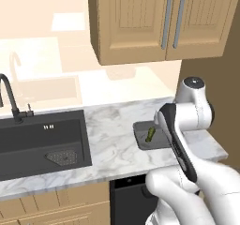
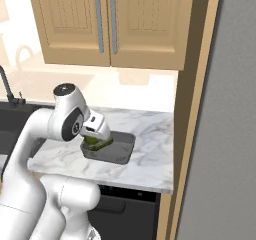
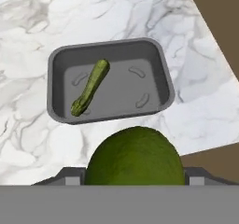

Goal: Take the lime and squash out of the freezer and place them in the tupperware container on the counter. Then put the tupperware containing the vegetables back in the freezer.

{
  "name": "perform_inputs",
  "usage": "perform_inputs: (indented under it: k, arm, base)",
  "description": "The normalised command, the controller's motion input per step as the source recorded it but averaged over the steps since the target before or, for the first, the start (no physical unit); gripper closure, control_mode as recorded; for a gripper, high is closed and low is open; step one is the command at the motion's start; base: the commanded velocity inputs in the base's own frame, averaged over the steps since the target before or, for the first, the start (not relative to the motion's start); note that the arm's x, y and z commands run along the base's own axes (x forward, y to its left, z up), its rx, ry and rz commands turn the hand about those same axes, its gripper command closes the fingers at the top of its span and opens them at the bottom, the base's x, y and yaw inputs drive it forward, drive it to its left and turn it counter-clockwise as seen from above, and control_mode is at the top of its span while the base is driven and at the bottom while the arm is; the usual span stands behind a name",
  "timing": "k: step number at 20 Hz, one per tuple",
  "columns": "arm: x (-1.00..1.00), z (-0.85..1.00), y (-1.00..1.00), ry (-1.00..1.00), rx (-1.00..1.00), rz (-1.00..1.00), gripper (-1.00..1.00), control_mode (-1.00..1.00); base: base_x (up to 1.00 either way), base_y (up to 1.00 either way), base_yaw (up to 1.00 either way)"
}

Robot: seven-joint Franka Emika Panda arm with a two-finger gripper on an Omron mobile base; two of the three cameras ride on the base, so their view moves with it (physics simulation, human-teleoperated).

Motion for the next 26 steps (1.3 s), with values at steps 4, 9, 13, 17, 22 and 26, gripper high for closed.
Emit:
perform_inputs:
  k: [4, 9, 13, 17, 22, 26]
  arm:
    - [0.99, -0.50, -0.04, 0.10, 0.03, 0.00, 1.00, -1.00]
    - [0.86, -0.25, -0.06, 0.06, 0.00, 0.00, 1.00, -1.00]
    - [0.69, -0.45, -0.20, 0.11, 0.00, 0.00, 1.00, -1.00]
    - [0.44, -0.59, -0.33, 0.11, 0.03, 0.00, 1.00, -1.00]
    - [0.30, -0.54, -0.16, 0.10, 0.03, 0.00, 1.00, -1.00]
    - [0.03, -0.52, 0.00, 0.09, 0.02, 0.00, 1.00, -1.00]
  base:
    - [0.00, 0.00, 0.00]
    - [0.00, 0.00, 0.00]
    - [0.00, 0.00, 0.00]
    - [0.00, 0.00, 0.00]
    - [0.00, 0.00, 0.00]
    - [0.00, 0.00, 0.00]
